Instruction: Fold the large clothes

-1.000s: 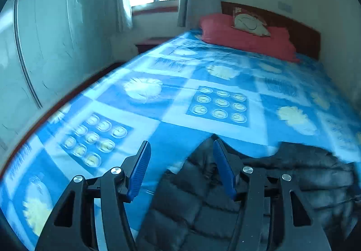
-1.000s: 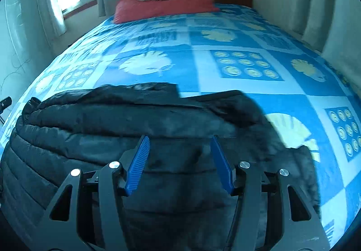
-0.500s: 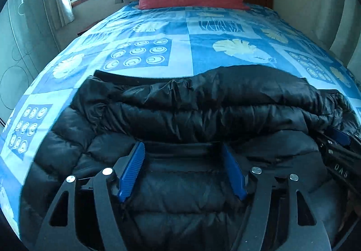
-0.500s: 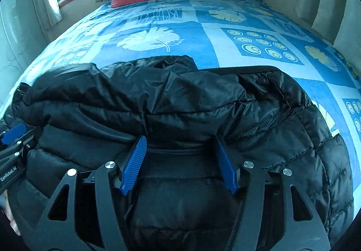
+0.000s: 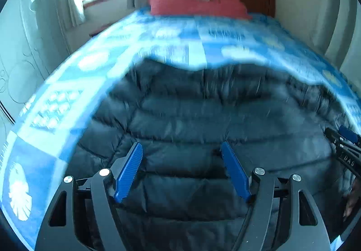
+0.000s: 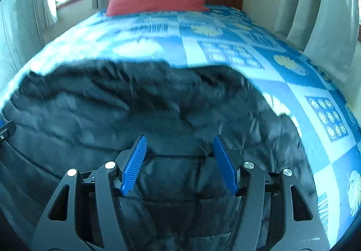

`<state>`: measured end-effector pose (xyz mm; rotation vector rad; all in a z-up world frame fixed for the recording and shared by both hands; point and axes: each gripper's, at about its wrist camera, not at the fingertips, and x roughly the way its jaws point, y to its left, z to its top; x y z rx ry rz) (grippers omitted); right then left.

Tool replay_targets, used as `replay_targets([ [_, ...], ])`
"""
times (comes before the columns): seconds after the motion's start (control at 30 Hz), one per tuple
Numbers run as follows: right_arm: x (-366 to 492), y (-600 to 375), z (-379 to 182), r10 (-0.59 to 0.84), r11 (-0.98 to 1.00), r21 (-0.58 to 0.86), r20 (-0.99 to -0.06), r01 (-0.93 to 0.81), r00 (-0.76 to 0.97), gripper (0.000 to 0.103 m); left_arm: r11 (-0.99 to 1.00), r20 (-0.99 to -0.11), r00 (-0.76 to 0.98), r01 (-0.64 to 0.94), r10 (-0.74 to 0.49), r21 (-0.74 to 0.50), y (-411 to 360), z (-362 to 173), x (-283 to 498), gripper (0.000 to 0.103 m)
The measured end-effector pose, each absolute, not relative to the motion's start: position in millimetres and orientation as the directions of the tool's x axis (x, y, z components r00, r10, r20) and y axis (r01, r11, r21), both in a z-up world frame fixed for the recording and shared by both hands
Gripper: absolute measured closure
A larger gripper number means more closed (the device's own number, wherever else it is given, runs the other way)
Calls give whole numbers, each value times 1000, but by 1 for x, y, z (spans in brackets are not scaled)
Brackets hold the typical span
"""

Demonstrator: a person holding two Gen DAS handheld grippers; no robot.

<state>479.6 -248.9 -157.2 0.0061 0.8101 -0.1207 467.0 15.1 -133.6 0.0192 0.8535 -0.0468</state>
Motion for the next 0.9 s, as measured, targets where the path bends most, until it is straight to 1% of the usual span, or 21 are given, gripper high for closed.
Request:
replay_targets([
  [0.13,483,-248,-171,-133,990,-57,-703,132,698,37,998,-759,649,48,-53,-29,16,-155,478,27],
  [0.23,484,-251,-169,-123,991,-44,-710,130,694,35,999,-753,658,43,-9,26,7,-159,480,27],
  [0.33,475,-261,-151,-93,991,-2,-724,133,683,35,999,-760,650,39,-7,23,13,-144,472,27],
  [0.37,466,-266,-142,-87,990,19,-714,143,695,35,1000,-758,652,24,-9,8,19,-137,467,27],
  [0.4,455,-272,-134,-87,988,29,-699,149,710,35,999,-742,670,-2,-23,-33,31,-124,452,27],
  [0.5,420,-290,-121,-186,977,-48,-659,206,728,35,994,-679,734,-79,10,-70,65,-105,417,27],
  [0.53,414,-300,-127,-247,965,-103,-667,241,703,35,992,-681,732,-101,20,-80,76,-107,411,27],
  [0.57,414,-306,-136,-264,960,-120,-692,253,673,35,991,-701,713,-106,17,-83,82,-114,411,27],
  [0.6,418,-314,-150,-253,961,-113,-733,253,632,34,992,-730,683,-105,20,-71,86,-124,413,27],
  [0.63,418,-323,-163,-215,968,-78,-741,237,636,29,995,-770,636,-97,38,-31,86,-141,420,25],
  [0.7,419,-326,-169,-201,971,-65,-736,228,647,25,998,-788,615,-60,25,-16,84,-157,427,24],
  [0.8,417,-326,-157,-191,971,-51,-753,233,629,26,991,-796,605,-93,-19,-95,93,-152,430,25],
  [0.87,395,-334,-141,-155,969,18,-734,246,661,24,982,-787,615,-119,-42,-145,103,-141,419,25],
  [0.9,384,-340,-136,-156,966,32,-724,258,672,22,978,-777,628,-133,-42,-161,109,-134,409,25],
])
